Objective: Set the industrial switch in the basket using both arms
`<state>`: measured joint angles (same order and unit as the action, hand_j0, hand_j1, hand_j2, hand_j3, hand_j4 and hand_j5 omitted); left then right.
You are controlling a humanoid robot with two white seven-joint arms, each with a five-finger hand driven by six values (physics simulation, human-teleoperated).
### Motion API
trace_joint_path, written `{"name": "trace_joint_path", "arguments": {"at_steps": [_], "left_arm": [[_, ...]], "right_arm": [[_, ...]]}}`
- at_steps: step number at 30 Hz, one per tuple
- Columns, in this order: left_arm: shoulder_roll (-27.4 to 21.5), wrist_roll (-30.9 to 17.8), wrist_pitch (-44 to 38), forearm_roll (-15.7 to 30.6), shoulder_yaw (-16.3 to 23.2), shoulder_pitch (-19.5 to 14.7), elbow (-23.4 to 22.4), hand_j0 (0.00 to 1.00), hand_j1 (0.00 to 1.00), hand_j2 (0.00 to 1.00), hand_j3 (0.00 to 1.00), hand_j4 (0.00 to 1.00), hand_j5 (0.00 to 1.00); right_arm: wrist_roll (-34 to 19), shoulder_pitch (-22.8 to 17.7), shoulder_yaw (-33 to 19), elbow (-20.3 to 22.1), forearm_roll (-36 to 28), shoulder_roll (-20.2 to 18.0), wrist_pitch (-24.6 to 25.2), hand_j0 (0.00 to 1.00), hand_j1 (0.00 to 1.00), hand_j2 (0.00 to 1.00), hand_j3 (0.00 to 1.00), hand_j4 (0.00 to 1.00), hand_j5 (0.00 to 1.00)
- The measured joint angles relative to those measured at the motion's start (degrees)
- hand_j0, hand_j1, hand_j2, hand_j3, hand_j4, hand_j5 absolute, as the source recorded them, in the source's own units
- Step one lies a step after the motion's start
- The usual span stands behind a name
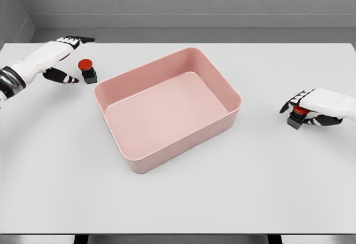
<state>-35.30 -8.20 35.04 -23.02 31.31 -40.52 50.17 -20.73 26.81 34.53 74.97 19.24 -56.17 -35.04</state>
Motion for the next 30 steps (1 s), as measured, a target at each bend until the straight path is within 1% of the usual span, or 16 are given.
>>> {"name": "trace_joint_path", "arguments": {"at_steps": [1,4,5,6,8,9,11,12,16,17,20,24,30], "left_arm": [[0.2,0.0,0.0,0.0,0.1,-0.2,-0.6,1.00,1.00,1.00,1.00,1.00,1.00],[1.2,0.0,0.0,-0.6,0.4,-1.9,-2.5,1.00,1.00,1.00,1.00,1.00,1.00],[1.7,-0.1,0.0,-1.0,0.5,-2.1,-3.2,1.00,1.00,1.00,1.00,1.00,1.00],[2.2,-0.1,0.0,-1.3,0.5,-2.2,-3.9,1.00,1.00,1.00,1.00,1.00,1.00],[2.8,-0.1,0.0,-1.8,0.6,-2.4,-4.7,1.00,1.00,1.00,1.00,1.00,1.00],[3.1,-0.1,0.0,-2.0,0.6,-2.4,-5.0,1.00,1.00,1.00,1.00,1.00,1.00],[3.4,-0.1,0.0,-2.1,0.6,-2.3,-5.3,1.00,1.00,1.00,1.00,1.00,1.00],[3.5,-0.2,0.0,-2.2,0.6,-2.4,-5.3,1.00,1.00,1.00,1.00,1.00,1.00],[3.6,-0.7,0.0,-2.2,0.6,-2.5,-5.6,0.99,0.99,0.99,0.99,0.99,0.99],[3.6,-0.8,0.0,-2.2,0.6,-2.4,-5.6,0.94,0.94,0.94,0.94,0.94,0.94],[3.6,-1.5,0.0,-2.2,0.6,-2.4,-5.6,0.86,0.86,0.86,0.86,0.86,0.86],[3.6,-2.6,0.0,-2.2,0.6,-2.4,-5.6,0.86,0.86,0.86,0.86,0.86,0.86],[3.4,-3.0,0.0,-2.0,0.6,-3.3,-6.6,0.86,0.86,0.86,0.86,0.86,0.86]], "right_arm": [[0.0,0.0,0.0,0.0,-0.1,0.0,0.1,0.52,0.52,0.52,0.52,0.52,0.52],[0.0,0.1,-0.1,0.0,-0.2,-0.1,0.1,0.49,0.49,0.49,0.49,0.49,0.49],[0.0,0.1,-0.2,0.0,-0.2,-0.2,0.1,0.49,0.49,0.49,0.49,0.49,0.49],[0.0,0.1,-0.2,0.0,-0.2,-0.2,0.1,0.46,0.46,0.46,0.46,0.46,0.46],[0.0,0.3,-0.3,0.0,0.0,-0.3,0.0,0.44,0.44,0.44,0.44,0.44,0.44],[-0.1,0.4,-0.3,0.0,0.1,-0.3,0.0,0.42,0.42,0.42,0.42,0.42,0.42],[-0.1,0.6,-0.3,0.0,0.2,-0.4,0.0,0.41,0.41,0.41,0.41,0.41,0.41],[-0.1,0.7,-0.4,0.0,0.3,-0.4,0.0,0.39,0.39,0.39,0.39,0.39,0.39],[-0.2,1.2,-0.4,0.1,0.3,-0.6,-0.1,0.39,0.39,0.39,0.39,0.39,0.39],[-0.2,1.7,-0.4,0.1,0.4,-0.7,-0.1,0.39,0.39,0.39,0.39,0.39,0.39],[-0.2,2.5,-0.6,0.1,0.3,-0.8,-0.1,0.38,0.38,0.38,0.38,0.38,0.38],[-1.6,3.2,-1.8,1.1,0.3,-0.8,-0.1,0.38,0.38,0.38,0.38,0.38,0.38],[-3.4,3.3,-4.4,4.8,0.2,-0.9,-0.1,0.37,0.37,0.37,0.37,0.37,0.37]]}}
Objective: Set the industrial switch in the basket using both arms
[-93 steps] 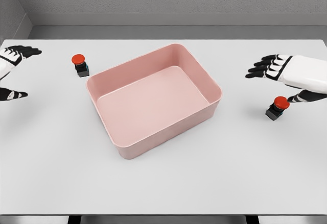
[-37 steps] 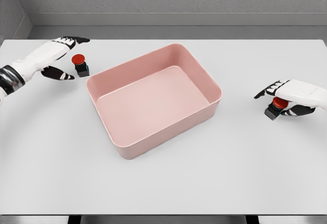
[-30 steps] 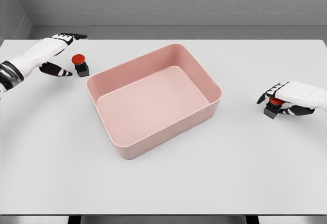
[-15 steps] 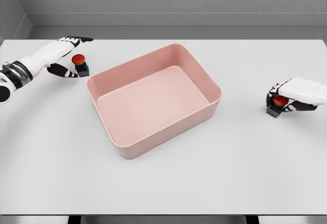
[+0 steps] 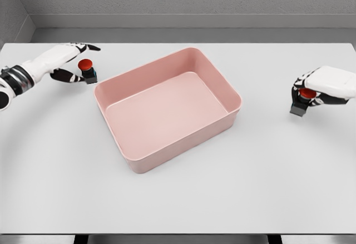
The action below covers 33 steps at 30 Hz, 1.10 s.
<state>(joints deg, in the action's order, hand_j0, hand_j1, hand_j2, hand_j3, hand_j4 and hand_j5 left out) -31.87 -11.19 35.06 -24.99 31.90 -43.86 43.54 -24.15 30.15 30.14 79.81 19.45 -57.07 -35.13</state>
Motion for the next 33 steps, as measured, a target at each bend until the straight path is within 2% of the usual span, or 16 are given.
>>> {"name": "trace_joint_path", "arguments": {"at_steps": [11,21,28,33], "left_arm": [[0.2,-0.3,0.0,-0.1,1.0,-0.4,-1.4,0.84,0.84,0.84,0.84,0.84,0.84],[1.5,-1.5,0.0,-0.1,1.3,-2.0,-3.0,0.84,0.84,0.84,0.84,0.84,0.84],[2.2,-2.5,0.0,-0.1,2.0,-2.1,-3.6,0.67,0.67,0.67,0.67,0.67,0.67],[2.1,-3.1,0.0,0.0,1.9,-2.1,-3.7,0.60,0.60,0.60,0.60,0.60,0.60]], "right_arm": [[-1.2,2.1,-2.2,6.0,-0.1,0.0,0.0,0.37,0.37,0.37,0.37,0.37,0.37],[-2.4,3.8,-3.3,12.6,-0.2,0.1,0.0,0.37,0.37,0.37,0.37,0.37,0.37],[-2.6,4.1,-5.3,16.6,-0.3,0.1,0.0,0.37,0.37,0.37,0.37,0.37,0.37],[-2.6,5.2,-5.5,17.8,-0.5,1.0,0.0,0.37,0.37,0.37,0.37,0.37,0.37]]}}
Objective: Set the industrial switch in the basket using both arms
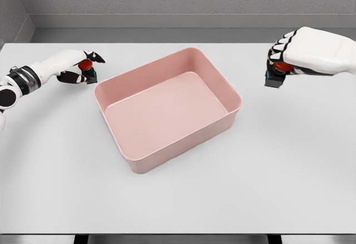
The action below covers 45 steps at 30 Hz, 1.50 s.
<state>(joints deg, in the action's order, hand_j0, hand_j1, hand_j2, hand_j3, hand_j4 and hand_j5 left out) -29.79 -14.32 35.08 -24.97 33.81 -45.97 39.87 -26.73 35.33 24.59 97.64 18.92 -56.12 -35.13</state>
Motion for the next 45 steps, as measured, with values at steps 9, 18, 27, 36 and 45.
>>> {"name": "trace_joint_path", "arguments": {"at_steps": [9,18,27,36,45], "left_arm": [[-0.3,-0.2,0.0,0.2,-0.1,0.0,0.1,0.48,0.48,0.48,0.48,0.48,0.48],[-0.3,-0.2,0.0,0.4,-0.1,-1.1,0.3,0.48,0.48,0.48,0.48,0.48,0.48],[-0.4,-0.2,0.0,0.6,-0.1,-2.5,0.6,0.48,0.48,0.48,0.48,0.48,0.48],[-0.6,-0.2,0.0,0.7,-0.2,-4.5,1.5,0.48,0.48,0.48,0.48,0.48,0.48],[-0.1,-0.2,0.0,0.6,-0.4,-4.6,5.1,0.48,0.48,0.48,0.48,0.48,0.48]], "right_arm": [[-2.2,1.8,0.8,0.3,0.4,5.9,0.0,0.37,0.37,0.37,0.37,0.37,0.37],[-3.7,5.9,4.1,0.3,0.8,12.1,-0.1,0.37,0.37,0.37,0.37,0.37,0.37],[-5.5,7.5,9.1,0.0,4.8,21.1,-0.1,0.37,0.37,0.37,0.37,0.37,0.37],[-6.4,10.1,10.6,-4.7,7.1,27.5,0.0,0.44,0.44,0.44,0.44,0.44,0.44],[-6.4,10.8,12.5,-9.3,7.8,30.8,0.0,1.00,1.00,1.00,1.00,1.00,1.00]]}}
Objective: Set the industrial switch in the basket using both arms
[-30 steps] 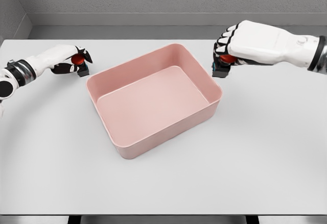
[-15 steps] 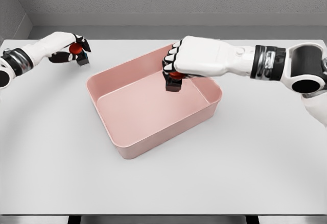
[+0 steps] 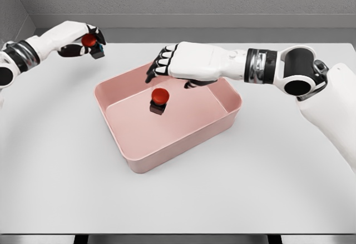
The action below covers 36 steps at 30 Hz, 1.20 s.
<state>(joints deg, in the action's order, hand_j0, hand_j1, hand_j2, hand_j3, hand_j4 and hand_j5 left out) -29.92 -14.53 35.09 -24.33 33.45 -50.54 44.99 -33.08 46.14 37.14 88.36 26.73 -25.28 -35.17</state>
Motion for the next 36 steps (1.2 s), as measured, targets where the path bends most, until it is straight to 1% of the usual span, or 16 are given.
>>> {"name": "trace_joint_path", "arguments": {"at_steps": [3,4,6,7,9,11,15,18,20,21,24,27,34,36], "left_arm": [[0.0,0.0,0.0,0.0,-0.1,0.0,1.8,0.48,0.48,0.48,0.48,0.48,0.48],[0.1,0.0,0.0,0.0,-0.1,0.0,2.3,0.48,0.48,0.48,0.48,0.48,0.48],[0.1,0.0,0.0,0.1,-0.1,0.0,3.3,0.48,0.48,0.48,0.48,0.48,0.48],[0.1,0.0,0.0,0.0,-0.1,0.0,3.8,0.48,0.48,0.48,0.48,0.48,0.48],[0.1,0.0,0.0,0.0,-0.1,0.0,4.8,0.48,0.48,0.48,0.48,0.48,0.48],[0.1,0.0,0.0,0.0,0.0,0.0,5.9,0.48,0.48,0.48,0.48,0.48,0.48],[0.2,0.0,0.0,0.0,0.1,0.6,8.5,0.48,0.48,0.48,0.48,0.48,0.48],[0.5,0.0,0.0,-0.1,0.2,1.2,10.7,0.48,0.48,0.48,0.48,0.48,0.48],[0.6,0.0,0.0,-0.2,0.5,1.5,12.8,0.48,0.48,0.48,0.48,0.48,0.48],[0.6,0.0,0.0,-0.2,0.7,1.7,14.0,0.48,0.48,0.48,0.48,0.48,0.48],[0.6,0.0,0.0,-0.2,1.6,2.0,17.7,0.49,0.49,0.49,0.49,0.49,0.49],[0.4,0.0,0.0,-0.2,2.3,2.4,20.9,0.49,0.49,0.49,0.49,0.49,0.49],[0.0,0.0,0.0,-0.2,3.6,2.8,25.5,0.49,0.49,0.49,0.49,0.49,0.49],[-0.1,0.0,0.0,-0.2,4.2,3.6,26.9,0.50,0.50,0.50,0.50,0.50,0.50]], "right_arm": [[0.0,-0.1,-0.2,-0.2,0.0,-0.3,0.0,1.00,1.00,1.00,1.00,1.00,1.00],[0.0,-0.2,-0.5,-0.2,-0.1,-1.3,0.0,1.00,1.00,1.00,1.00,1.00,1.00],[0.2,-1.1,-2.0,0.0,-0.5,-4.4,0.0,1.00,1.00,1.00,1.00,1.00,1.00],[0.3,-2.5,-3.4,0.0,-0.6,-6.1,0.0,1.00,1.00,1.00,1.00,1.00,1.00],[0.5,-4.9,-6.9,0.2,-1.0,-9.4,-0.1,1.00,1.00,1.00,1.00,1.00,1.00],[0.6,-5.9,-10.1,0.3,-2.8,-12.8,0.0,1.00,1.00,1.00,1.00,1.00,1.00],[0.7,-12.7,-16.2,0.4,-5.5,-18.2,0.0,1.00,1.00,1.00,1.00,1.00,1.00],[0.9,-16.4,-18.4,0.4,-6.8,-21.2,0.0,1.00,1.00,1.00,1.00,1.00,1.00],[1.1,-20.3,-20.3,0.4,-8.7,-23.5,-0.1,1.00,1.00,1.00,1.00,1.00,1.00],[1.2,-20.7,-21.2,0.4,-9.3,-24.3,0.0,1.00,1.00,1.00,1.00,1.00,1.00],[1.3,-21.6,-22.7,1.3,-10.4,-25.5,0.0,1.00,1.00,1.00,1.00,1.00,1.00],[1.4,-21.7,-23.3,2.2,-10.9,-25.9,0.0,1.00,1.00,1.00,1.00,1.00,1.00],[1.4,-21.7,-23.5,2.6,-11.0,-25.9,0.0,1.00,1.00,1.00,1.00,1.00,1.00],[1.4,-21.8,-23.4,2.7,-11.0,-25.8,0.0,1.00,1.00,1.00,1.00,1.00,1.00]]}}
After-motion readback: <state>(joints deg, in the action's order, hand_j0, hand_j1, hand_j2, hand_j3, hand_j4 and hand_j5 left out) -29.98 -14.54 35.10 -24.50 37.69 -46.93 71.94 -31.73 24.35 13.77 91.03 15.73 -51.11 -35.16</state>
